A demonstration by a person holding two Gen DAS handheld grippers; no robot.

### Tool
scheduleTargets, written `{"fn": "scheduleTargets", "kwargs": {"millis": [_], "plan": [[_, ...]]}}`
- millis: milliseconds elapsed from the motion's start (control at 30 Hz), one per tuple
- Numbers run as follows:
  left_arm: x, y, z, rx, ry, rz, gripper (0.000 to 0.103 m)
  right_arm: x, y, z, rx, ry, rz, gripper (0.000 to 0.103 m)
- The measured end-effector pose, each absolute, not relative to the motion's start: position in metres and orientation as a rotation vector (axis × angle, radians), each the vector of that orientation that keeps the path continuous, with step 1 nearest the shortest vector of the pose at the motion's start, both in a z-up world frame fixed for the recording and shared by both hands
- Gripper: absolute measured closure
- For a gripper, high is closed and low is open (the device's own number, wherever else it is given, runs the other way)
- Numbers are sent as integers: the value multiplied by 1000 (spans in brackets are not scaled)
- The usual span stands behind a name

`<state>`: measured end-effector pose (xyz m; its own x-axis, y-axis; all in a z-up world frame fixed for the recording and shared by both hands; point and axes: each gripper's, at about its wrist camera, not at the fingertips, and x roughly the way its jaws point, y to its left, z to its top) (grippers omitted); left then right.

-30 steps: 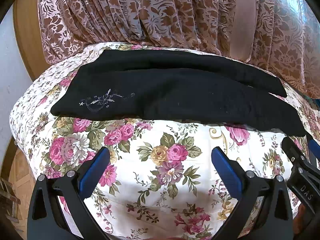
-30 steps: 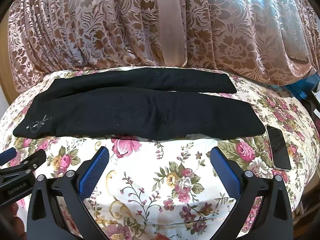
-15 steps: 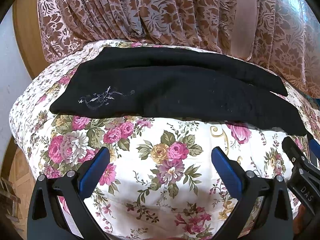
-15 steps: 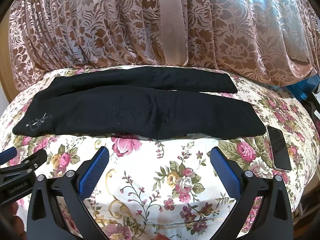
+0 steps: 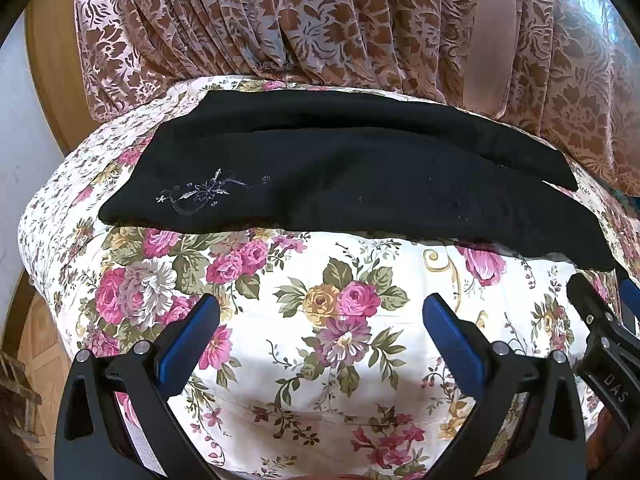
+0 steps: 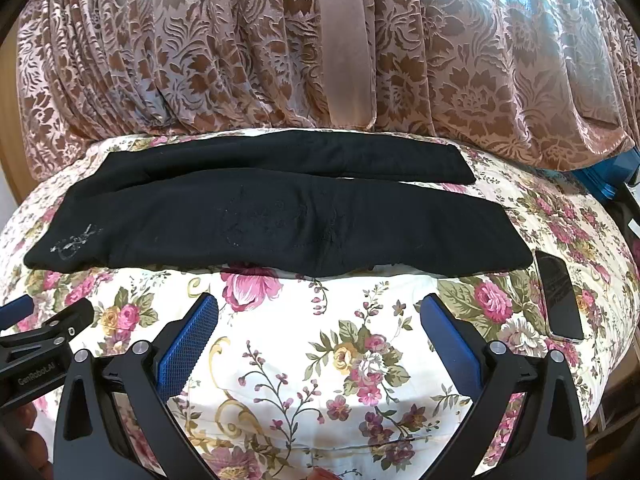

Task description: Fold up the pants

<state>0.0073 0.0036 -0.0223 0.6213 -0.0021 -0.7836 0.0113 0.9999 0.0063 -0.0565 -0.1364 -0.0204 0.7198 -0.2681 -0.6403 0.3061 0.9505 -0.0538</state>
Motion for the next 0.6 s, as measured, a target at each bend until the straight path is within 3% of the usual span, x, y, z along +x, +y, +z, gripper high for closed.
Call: {"fn": "scheduleTargets", "kwargs": {"millis": [600], "plan": [[15, 8, -38, 13, 953, -34, 2, -54, -138, -24, 70, 669, -265, 3]]}}
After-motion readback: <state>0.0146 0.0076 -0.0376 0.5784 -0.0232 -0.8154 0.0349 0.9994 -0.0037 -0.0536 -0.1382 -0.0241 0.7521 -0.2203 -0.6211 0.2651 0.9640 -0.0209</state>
